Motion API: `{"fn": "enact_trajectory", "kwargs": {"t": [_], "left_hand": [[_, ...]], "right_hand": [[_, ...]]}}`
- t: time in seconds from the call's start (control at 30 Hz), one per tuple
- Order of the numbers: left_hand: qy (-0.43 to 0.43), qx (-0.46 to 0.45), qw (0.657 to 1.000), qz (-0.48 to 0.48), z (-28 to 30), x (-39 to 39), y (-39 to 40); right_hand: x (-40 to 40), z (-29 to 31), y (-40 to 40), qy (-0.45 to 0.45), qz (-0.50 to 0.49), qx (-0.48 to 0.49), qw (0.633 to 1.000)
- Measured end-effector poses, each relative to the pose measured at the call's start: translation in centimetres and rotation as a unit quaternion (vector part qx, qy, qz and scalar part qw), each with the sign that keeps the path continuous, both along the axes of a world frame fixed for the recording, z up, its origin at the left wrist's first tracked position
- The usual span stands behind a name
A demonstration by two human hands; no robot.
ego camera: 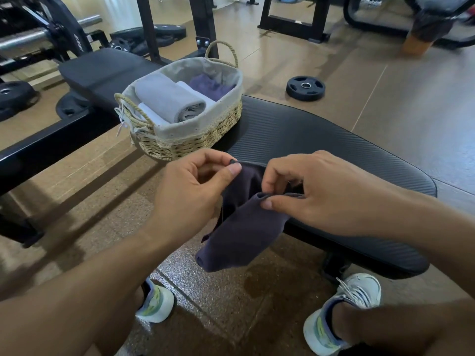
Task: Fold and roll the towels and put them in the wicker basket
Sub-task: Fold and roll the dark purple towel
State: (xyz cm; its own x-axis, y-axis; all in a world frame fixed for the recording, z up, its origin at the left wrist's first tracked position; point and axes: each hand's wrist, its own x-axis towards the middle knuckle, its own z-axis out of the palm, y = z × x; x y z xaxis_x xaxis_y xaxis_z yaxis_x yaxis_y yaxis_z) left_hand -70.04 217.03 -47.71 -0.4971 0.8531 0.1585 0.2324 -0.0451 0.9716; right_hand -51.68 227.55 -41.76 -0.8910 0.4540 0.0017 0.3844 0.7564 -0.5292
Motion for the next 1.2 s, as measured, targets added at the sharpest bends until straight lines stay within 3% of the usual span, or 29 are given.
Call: {"fn": "enact_trajectory", "kwargs": {"t": [0.23, 0.67, 0.93, 1.1, 1.2], "left_hand": [[-0.031, -0.017, 0.997, -0.076, 0.3, 0.9, -0.3], [-0.070, -0.012, 0.992, -0.108, 0.4, 1.2, -0.2], [-0.070, 0.009, 0.995, -0.065, 0.8, -2.1, 1.0], [-0.034, -0.019, 0.998, -0.058, 0.9, -4.6, 1.3], [0.004, -0.027, 0.998, -0.054, 0.9, -5.0, 1.5]], "right_hand": [[-0.2, -0.7, 0.2, 0.042, -0.016, -0.003, 0.999], [-0.3, -0.9, 0.3, 0.075, -0.056, -0.009, 0.996], [1.1, -0.9, 2.8, -0.079, 0.044, 0.172, 0.981], [1.8, -1.4, 3.5, -0.136, 0.064, 0.190, 0.970], [1.6, -1.6, 3.4, -0.091, 0.043, 0.166, 0.981]]}}
